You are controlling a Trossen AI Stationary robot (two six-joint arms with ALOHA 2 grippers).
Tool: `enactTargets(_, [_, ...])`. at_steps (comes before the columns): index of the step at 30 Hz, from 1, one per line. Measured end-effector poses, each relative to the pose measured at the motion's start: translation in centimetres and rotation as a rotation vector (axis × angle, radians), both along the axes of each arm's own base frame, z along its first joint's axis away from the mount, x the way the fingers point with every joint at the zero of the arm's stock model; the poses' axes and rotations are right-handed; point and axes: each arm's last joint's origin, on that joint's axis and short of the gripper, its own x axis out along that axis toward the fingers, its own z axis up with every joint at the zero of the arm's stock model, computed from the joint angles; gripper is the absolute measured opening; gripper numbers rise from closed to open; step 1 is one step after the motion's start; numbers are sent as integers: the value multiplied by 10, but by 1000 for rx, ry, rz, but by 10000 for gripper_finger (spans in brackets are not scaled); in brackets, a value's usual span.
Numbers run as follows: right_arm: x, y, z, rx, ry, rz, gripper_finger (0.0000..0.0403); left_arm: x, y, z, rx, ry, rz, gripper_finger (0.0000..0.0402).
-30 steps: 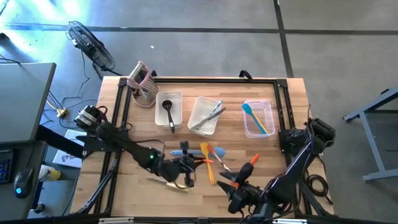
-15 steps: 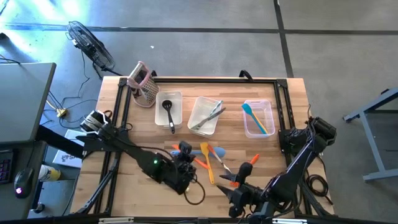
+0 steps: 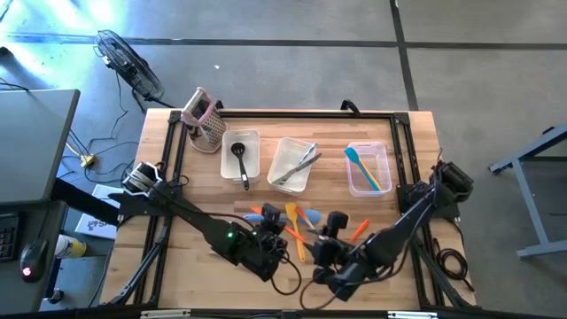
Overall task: Pick & Place Kitchen Items
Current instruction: Put the right orange spatula into the transparent bin
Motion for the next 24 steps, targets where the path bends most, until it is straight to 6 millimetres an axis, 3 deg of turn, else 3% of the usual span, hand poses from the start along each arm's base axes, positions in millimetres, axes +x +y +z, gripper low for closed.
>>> enactTargets(10, [9,-10,0,21,18,-8,174,4,-3,7,-48,-40,-11,16])
enactTargets(24, [16,-7,3,49,20,82,169,5,-4,8,-60,-57,-13,17])
